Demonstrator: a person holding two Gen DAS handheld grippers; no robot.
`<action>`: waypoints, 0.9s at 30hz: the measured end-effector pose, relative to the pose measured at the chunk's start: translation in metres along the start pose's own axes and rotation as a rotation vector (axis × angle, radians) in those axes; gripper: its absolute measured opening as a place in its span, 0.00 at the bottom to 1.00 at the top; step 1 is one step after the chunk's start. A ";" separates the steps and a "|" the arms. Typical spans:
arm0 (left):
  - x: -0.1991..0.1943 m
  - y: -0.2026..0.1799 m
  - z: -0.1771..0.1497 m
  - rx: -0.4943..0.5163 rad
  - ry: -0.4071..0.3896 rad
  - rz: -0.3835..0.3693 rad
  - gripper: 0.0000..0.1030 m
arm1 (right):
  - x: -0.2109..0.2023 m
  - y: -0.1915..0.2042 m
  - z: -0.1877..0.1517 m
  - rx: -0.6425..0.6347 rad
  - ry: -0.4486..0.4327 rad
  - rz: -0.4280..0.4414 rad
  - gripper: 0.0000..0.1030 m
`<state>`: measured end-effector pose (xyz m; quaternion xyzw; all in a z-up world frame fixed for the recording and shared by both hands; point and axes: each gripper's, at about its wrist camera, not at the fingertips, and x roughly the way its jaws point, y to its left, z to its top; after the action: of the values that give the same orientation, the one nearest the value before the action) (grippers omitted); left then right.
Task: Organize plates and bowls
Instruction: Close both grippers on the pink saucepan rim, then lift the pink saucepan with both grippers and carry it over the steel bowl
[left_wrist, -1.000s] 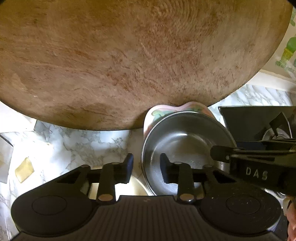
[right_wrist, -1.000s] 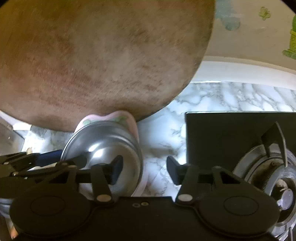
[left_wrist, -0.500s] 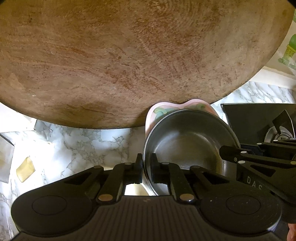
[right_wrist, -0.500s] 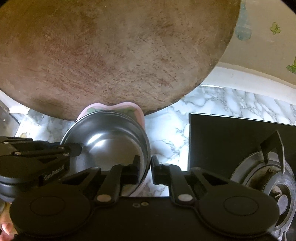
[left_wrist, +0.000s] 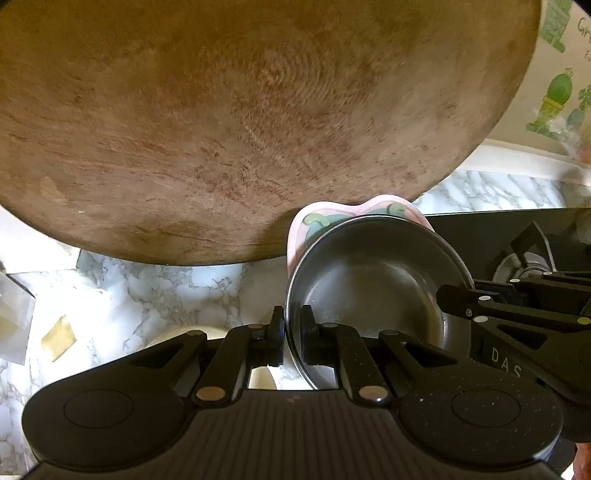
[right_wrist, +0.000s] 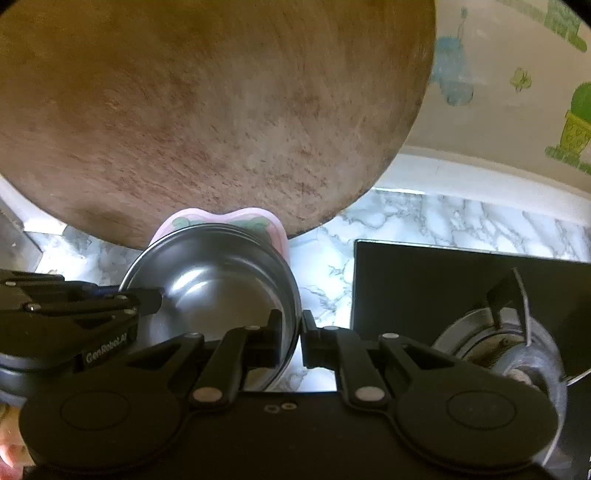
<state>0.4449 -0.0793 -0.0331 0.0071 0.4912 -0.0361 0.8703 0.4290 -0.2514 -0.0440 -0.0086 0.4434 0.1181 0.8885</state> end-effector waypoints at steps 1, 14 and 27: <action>-0.005 0.000 -0.001 -0.003 0.001 -0.001 0.07 | -0.004 0.001 0.000 -0.006 -0.002 -0.004 0.11; -0.087 0.021 -0.034 -0.040 -0.046 0.004 0.07 | -0.074 0.040 -0.015 -0.073 -0.051 -0.001 0.11; -0.179 0.084 -0.109 -0.117 -0.094 0.053 0.07 | -0.145 0.131 -0.059 -0.183 -0.098 0.049 0.11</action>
<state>0.2653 0.0200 0.0614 -0.0324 0.4508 0.0155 0.8919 0.2702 -0.1605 0.0461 -0.0733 0.3868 0.1800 0.9015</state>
